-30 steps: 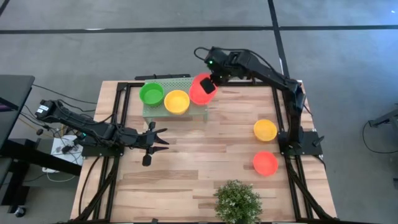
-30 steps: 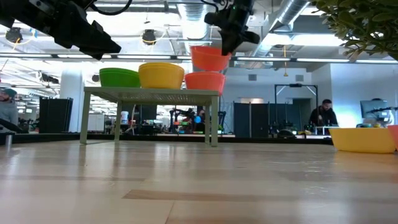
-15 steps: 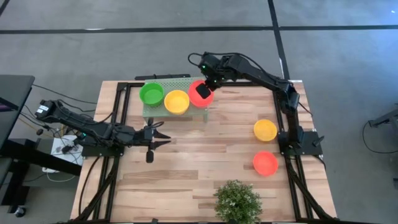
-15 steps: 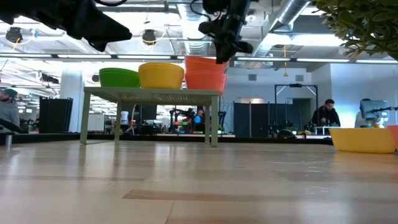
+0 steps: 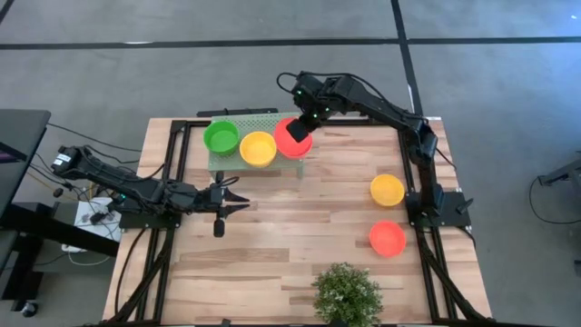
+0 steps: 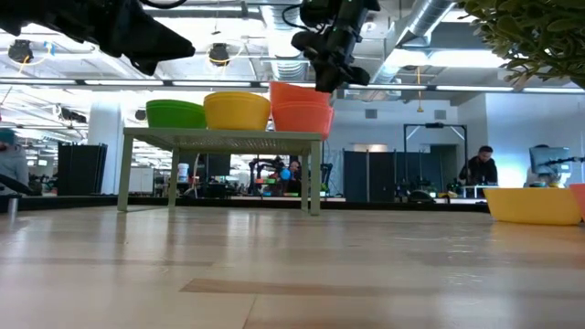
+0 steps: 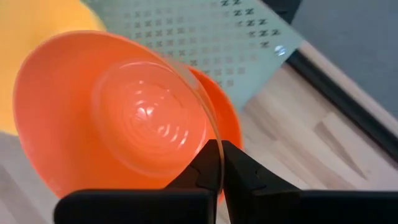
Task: Pick & Place Mini bowls
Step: Stack the orange bowl on top of the orange bowls on the shelf
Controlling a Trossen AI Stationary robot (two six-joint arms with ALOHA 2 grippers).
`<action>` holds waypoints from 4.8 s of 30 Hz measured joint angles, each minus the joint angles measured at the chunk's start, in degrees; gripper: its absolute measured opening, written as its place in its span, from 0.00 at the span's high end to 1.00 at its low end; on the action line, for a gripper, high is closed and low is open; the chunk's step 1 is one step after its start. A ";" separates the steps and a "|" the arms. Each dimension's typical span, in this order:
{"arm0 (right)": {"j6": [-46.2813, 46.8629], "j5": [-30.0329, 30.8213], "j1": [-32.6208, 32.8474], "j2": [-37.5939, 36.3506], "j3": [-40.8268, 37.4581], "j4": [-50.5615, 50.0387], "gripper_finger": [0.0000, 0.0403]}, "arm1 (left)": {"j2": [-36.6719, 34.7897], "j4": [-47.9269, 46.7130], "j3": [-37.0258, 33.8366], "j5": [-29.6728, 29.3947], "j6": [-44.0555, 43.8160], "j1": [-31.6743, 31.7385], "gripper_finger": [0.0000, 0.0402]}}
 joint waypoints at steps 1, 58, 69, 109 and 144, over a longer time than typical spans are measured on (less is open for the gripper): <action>0.00 -0.14 -0.02 0.00 0.00 -0.11 0.99 | 0.00 -0.01 0.00 0.01 -0.01 0.00 0.85; -2.52 -2.99 3.48 -1.22 1.75 -13.69 0.82 | 0.00 -0.03 0.00 0.05 -0.04 0.00 0.85; -4.93 -4.53 13.81 -1.91 3.02 -17.39 0.82 | -0.02 -0.20 0.00 0.06 -0.70 0.00 0.85; 56.51 -2.52 50.07 -44.59 -68.70 6.69 0.82 | -0.02 3.23 -0.04 0.03 1.03 0.00 0.85; 67.78 0.36 51.82 -52.35 -88.72 10.77 0.83 | -0.02 5.35 -0.04 0.01 0.94 4.76 0.85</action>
